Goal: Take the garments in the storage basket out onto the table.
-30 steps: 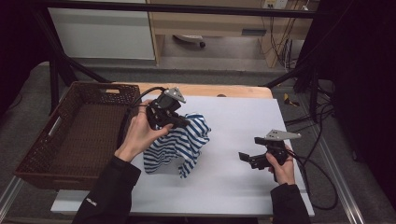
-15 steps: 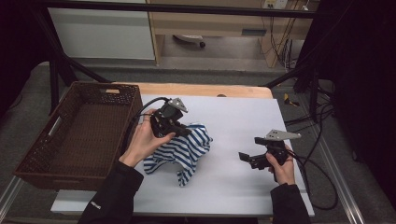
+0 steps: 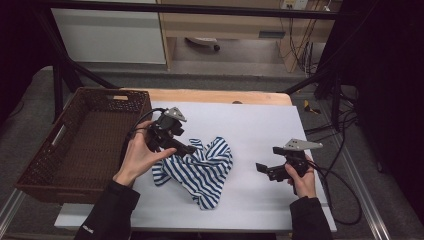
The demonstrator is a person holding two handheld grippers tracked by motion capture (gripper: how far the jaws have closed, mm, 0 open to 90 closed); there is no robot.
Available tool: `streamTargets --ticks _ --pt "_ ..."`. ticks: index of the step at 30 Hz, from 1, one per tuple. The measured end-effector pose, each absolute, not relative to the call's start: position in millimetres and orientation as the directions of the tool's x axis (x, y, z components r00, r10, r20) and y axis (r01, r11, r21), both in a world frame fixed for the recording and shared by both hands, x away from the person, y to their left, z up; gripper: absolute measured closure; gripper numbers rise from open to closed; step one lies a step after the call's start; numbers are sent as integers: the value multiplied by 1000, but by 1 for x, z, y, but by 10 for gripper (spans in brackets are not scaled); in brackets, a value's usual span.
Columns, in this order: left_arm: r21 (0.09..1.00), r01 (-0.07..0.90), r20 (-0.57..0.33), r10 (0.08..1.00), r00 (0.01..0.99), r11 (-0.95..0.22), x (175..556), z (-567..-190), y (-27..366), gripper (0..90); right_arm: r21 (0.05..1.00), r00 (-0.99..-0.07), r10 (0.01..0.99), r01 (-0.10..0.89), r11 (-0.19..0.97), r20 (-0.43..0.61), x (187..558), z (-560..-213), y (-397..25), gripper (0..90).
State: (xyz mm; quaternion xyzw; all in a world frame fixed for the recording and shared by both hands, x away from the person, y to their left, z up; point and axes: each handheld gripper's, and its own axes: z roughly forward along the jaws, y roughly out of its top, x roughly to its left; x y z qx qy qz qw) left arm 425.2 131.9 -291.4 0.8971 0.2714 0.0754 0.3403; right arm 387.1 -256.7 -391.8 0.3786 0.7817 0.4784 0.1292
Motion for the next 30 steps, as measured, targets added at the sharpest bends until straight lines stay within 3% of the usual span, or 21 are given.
streamTargets --ticks 9,30 --pt "669 466 -78 568 819 -579 413 -294 163 119 847 -679 717 467 254 159 387 -391 -257 16" --pt "712 517 -110 652 750 -475 390 -316 238 103 839 -680 716 475 265 158 387 -393 -255 14"
